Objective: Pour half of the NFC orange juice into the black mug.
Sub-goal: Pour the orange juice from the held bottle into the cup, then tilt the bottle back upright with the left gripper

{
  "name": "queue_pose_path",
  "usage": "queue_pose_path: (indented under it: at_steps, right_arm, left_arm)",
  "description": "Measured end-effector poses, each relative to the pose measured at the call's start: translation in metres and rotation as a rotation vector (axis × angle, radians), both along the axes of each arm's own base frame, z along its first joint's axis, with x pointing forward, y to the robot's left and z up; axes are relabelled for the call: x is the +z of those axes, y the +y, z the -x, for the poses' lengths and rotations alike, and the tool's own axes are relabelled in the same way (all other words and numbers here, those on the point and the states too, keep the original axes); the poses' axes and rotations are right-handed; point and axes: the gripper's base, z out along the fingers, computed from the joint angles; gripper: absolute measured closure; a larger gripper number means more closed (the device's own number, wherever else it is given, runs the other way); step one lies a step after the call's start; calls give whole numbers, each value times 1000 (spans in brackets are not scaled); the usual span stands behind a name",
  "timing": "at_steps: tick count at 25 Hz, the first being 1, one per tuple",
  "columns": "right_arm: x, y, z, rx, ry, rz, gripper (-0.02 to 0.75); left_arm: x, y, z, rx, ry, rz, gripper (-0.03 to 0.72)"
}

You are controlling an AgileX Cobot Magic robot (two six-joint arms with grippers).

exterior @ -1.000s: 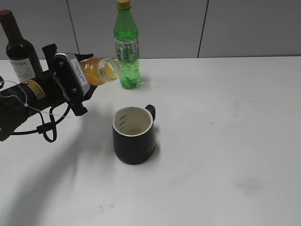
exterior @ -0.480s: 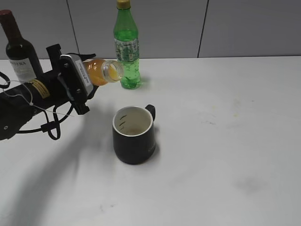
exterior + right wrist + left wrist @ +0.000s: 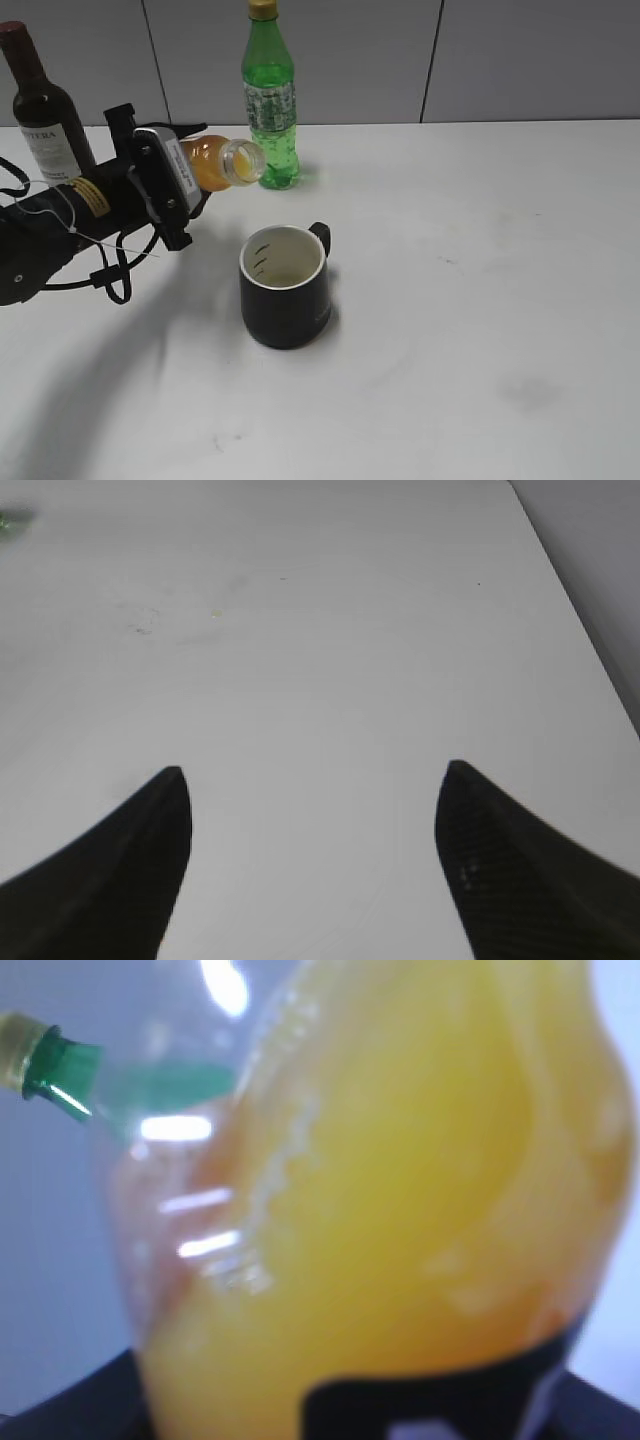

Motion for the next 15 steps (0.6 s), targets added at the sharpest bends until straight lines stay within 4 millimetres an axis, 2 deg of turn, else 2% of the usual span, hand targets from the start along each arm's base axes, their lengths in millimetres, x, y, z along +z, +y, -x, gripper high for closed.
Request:
queue_pose_path:
  at_steps: [15]
  right_arm:
    - [0,0,0,0,0,-1,161]
  left_arm:
    - [6,-1,0,-18,-112,-52,217]
